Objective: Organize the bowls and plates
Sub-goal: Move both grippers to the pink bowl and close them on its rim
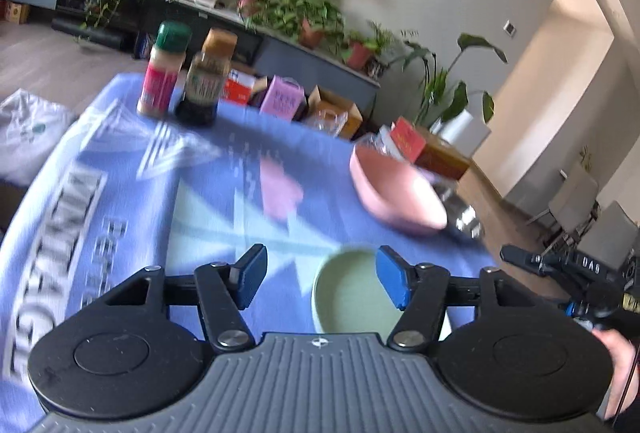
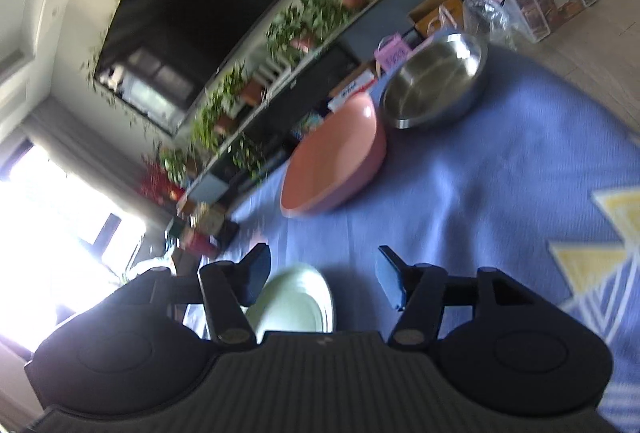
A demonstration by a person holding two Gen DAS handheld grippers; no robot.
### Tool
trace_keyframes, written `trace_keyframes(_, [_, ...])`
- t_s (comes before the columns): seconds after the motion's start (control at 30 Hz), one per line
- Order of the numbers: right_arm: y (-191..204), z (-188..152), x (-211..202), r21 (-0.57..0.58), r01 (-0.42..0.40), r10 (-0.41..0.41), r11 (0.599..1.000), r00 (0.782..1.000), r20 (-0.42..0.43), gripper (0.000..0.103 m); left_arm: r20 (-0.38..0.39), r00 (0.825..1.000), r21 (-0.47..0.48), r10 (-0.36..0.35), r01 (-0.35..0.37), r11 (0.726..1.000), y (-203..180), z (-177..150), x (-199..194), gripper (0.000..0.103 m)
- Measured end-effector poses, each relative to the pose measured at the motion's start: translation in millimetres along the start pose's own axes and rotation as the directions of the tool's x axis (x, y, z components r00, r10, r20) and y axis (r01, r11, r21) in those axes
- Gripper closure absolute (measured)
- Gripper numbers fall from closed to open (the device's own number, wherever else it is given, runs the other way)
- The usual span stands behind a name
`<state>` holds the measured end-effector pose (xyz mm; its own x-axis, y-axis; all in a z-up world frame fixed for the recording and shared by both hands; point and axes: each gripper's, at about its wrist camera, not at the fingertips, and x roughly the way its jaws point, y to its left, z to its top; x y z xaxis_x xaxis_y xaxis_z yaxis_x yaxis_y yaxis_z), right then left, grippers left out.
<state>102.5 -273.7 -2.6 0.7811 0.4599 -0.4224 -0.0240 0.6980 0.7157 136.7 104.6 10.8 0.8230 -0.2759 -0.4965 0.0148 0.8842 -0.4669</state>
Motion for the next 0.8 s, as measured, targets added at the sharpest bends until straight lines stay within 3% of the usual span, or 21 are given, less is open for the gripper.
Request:
trace_keyframes(0.33, [-25, 34, 30, 0.092, -0.038, 0.034, 0.995, 0.998, 0.052, 0.037, -0.05, 0.998, 0.069, 0.029, -0.025, 0.997, -58, 61, 85, 0.044])
trace_keyframes(0.53, [-49, 46, 43, 0.196, -0.051, 0.039, 0.979, 0.997, 0.062, 0.037, -0.104, 0.982, 0.178, 0.158, -0.138, 0.974, -86, 65, 149, 0.044])
trace_keyframes(0.8, [-57, 53, 60, 0.204, -0.076, 0.068, 0.976, 0.997, 0.046, 0.039, -0.117, 0.972, 0.19, 0.202, -0.178, 0.966, -92, 58, 184, 0.045])
